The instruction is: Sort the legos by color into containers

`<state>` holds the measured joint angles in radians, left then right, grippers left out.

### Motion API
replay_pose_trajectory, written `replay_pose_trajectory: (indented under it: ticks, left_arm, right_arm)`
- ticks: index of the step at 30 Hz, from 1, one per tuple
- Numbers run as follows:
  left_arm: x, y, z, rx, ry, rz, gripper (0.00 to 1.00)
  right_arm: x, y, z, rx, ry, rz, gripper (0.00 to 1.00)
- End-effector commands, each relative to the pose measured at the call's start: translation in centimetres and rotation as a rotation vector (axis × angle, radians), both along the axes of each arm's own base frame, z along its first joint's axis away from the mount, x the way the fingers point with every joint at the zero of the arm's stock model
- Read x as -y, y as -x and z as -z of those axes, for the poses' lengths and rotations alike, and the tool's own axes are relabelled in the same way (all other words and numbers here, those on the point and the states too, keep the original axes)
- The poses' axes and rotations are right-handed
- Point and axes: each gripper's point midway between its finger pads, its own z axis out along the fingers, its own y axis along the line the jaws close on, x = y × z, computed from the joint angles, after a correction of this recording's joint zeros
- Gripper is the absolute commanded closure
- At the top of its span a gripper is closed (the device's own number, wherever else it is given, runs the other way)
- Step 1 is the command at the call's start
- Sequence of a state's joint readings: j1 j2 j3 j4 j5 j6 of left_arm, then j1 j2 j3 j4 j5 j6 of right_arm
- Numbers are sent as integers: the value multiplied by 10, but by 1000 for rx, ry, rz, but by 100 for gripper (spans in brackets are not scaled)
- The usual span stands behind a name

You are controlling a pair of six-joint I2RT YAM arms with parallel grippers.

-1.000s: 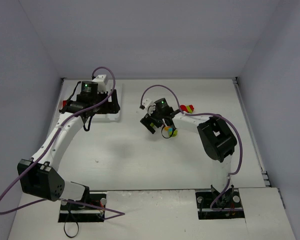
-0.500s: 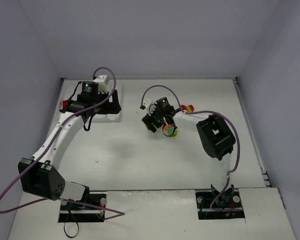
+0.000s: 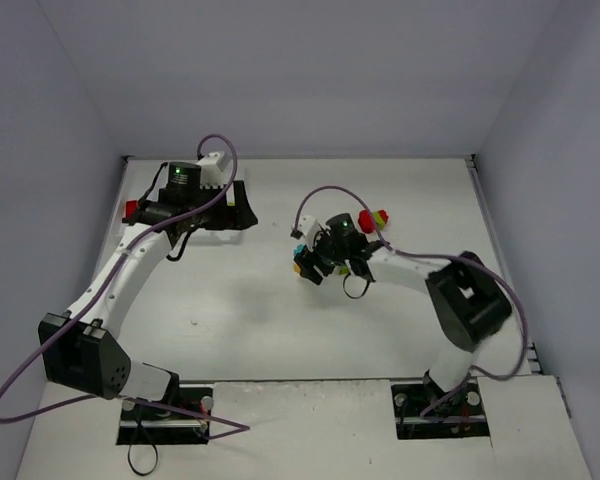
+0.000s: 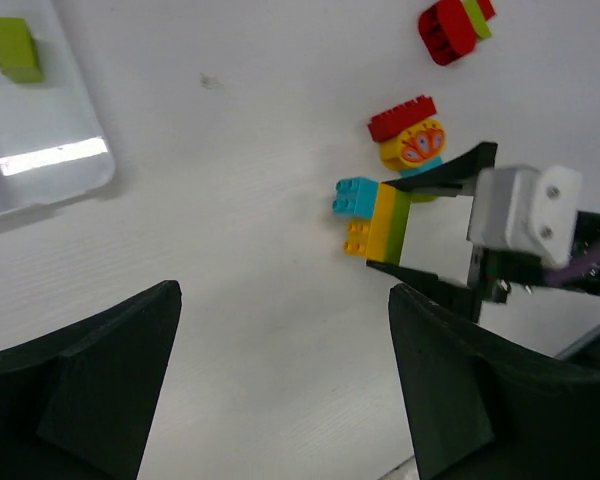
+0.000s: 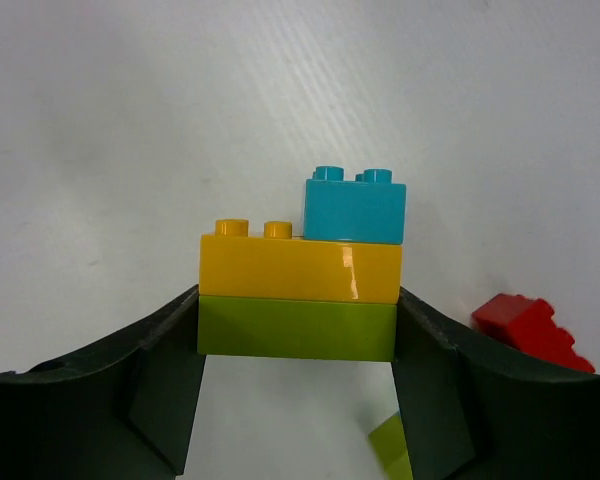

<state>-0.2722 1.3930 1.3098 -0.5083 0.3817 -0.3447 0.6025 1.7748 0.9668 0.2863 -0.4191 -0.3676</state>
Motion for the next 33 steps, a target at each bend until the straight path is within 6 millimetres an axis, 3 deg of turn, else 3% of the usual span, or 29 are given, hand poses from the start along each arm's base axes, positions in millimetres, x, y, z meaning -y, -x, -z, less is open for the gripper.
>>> replay_pose_trajectory:
  ticks: [1,2,4,8,11,14,25,30,33]
  left_arm:
    - [33,26,-32,15,159,129,22]
    - [37,31,-31,-5,181,144,22]
    - [51,47,-40,-4,214,208,22]
    - [75,66,-52,20,239,269,23]
    - [94,80,-61,3,290,326,24]
    - [100,85,-62,-17,315,334,24]
    - [117,94,-33,-146,356,343,30]
    - [125,93,-31,-155,356,349,37]
    - [126,92,-28,-159,354,340,51]
  right_arm:
    - [-27,19,-99,249,-230,-61,100]
    - [-28,32,-119,286,-266,-69,100]
    - [-25,51,-120,295,-276,-82,100]
    - [-27,84,-156,376,-348,-118,100]
    - [-23,94,-168,402,-364,-122,100]
    - [-20,100,-175,421,-380,-124,100]
    - [-19,105,-184,442,-410,-134,98]
    - [-21,107,-185,437,-422,-143,98]
    - [-22,106,-183,431,-419,-146,97]
